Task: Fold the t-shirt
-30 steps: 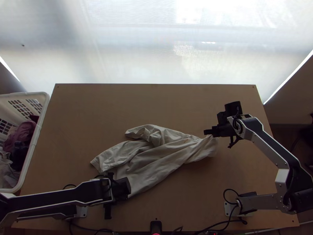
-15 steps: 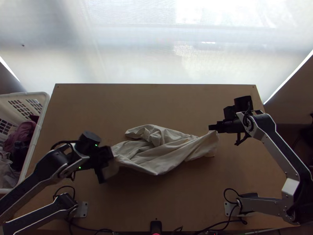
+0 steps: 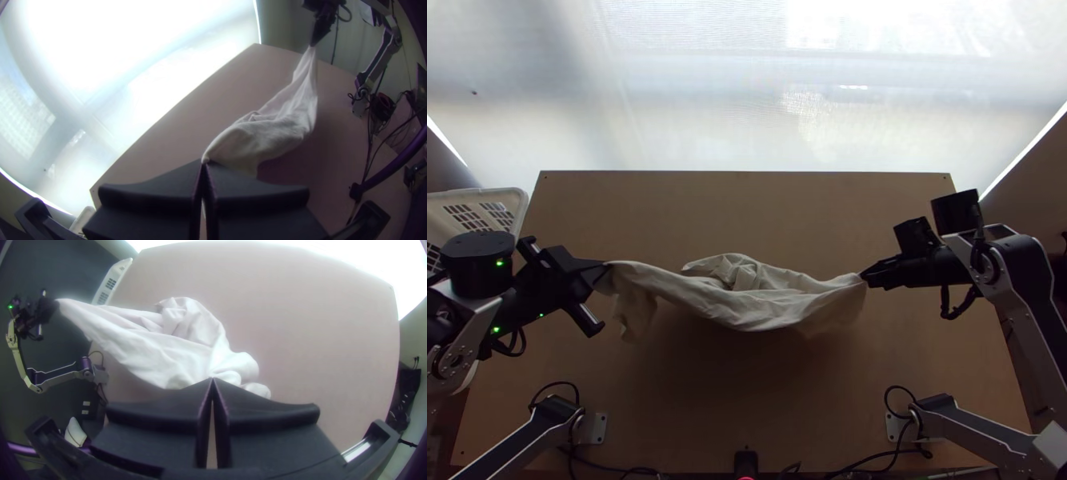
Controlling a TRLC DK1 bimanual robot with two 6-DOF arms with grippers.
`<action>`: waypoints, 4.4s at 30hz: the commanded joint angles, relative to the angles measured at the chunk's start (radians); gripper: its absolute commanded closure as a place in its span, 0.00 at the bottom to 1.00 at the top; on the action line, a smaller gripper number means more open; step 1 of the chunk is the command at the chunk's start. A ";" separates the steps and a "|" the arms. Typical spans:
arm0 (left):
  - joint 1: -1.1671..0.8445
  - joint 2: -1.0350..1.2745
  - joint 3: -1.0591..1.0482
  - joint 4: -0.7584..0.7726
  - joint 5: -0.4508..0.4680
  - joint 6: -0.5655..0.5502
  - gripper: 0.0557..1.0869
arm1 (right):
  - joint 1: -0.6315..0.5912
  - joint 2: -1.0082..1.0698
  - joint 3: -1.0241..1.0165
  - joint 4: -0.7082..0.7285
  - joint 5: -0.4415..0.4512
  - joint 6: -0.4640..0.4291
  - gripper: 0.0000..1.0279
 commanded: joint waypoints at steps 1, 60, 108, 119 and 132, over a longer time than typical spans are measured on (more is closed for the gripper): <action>0.171 -0.061 0.103 -0.019 0.005 0.001 0.96 | -0.130 -0.084 0.123 -0.117 -0.104 -0.009 0.97; 0.502 0.288 -0.285 0.673 0.054 0.240 0.96 | -0.229 0.374 0.042 0.392 -0.066 0.056 0.97; 0.084 -0.155 -0.635 0.511 -0.018 0.532 0.05 | 0.241 0.361 -0.076 0.161 0.309 -0.234 0.07; -0.028 -0.312 -0.779 0.382 0.031 0.820 0.05 | 0.629 0.215 -0.335 0.351 0.758 -0.325 0.07; -0.073 -0.509 -0.970 0.379 0.016 0.983 0.05 | 0.842 0.207 -0.450 0.572 0.907 -0.314 0.10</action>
